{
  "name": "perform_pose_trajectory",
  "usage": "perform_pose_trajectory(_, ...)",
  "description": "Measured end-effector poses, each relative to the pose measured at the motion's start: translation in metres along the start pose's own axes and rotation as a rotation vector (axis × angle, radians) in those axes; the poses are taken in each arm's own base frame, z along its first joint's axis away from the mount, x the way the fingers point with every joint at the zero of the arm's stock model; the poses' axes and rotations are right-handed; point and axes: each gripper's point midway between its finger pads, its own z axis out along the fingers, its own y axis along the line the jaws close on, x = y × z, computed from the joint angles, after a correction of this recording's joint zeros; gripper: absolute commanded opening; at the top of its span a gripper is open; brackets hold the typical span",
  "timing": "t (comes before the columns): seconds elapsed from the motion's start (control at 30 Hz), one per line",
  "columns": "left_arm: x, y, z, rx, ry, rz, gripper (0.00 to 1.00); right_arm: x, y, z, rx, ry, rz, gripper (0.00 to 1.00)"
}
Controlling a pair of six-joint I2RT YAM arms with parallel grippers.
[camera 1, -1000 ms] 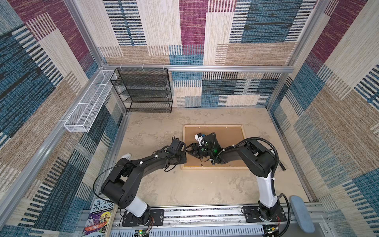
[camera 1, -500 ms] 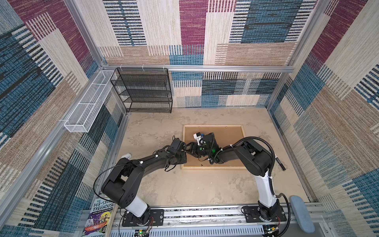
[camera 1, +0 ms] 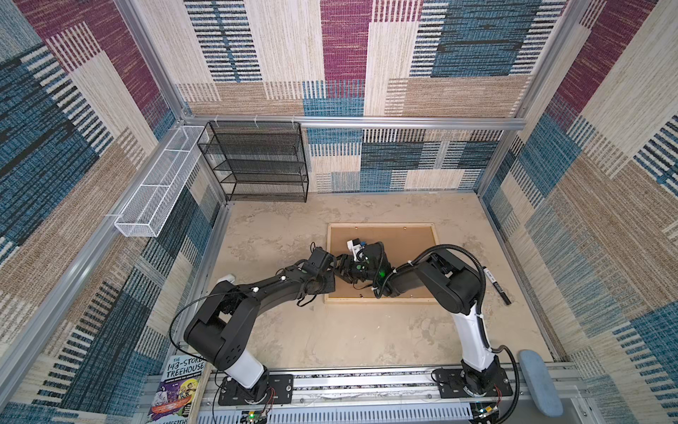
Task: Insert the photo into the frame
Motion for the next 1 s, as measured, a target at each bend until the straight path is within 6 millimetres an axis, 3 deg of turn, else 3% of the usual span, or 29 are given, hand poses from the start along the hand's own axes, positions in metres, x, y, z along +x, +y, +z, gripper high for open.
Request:
perform_pose_trajectory(0.3, 0.0, 0.0, 0.0, -0.013, -0.008, 0.004, 0.16, -0.001, 0.001, 0.002, -0.003, -0.012, 0.03, 0.63)
perform_pose_trajectory(0.53, 0.0, 0.001, 0.0, -0.021, -0.012, -0.005, 0.16, -0.001, -0.001, -0.004, 0.069, -0.028, -0.046, 0.59)
perform_pose_trajectory(0.67, 0.0, -0.008, 0.0, 0.019, -0.009, -0.007, 0.16, -0.002, -0.005, -0.008, 0.092, -0.037, -0.074, 0.58)
perform_pose_trajectory(1.0, -0.001, -0.006, 0.001, 0.013, -0.015, -0.009, 0.16, -0.001, -0.005, -0.003, 0.07, -0.015, -0.086, 0.59)
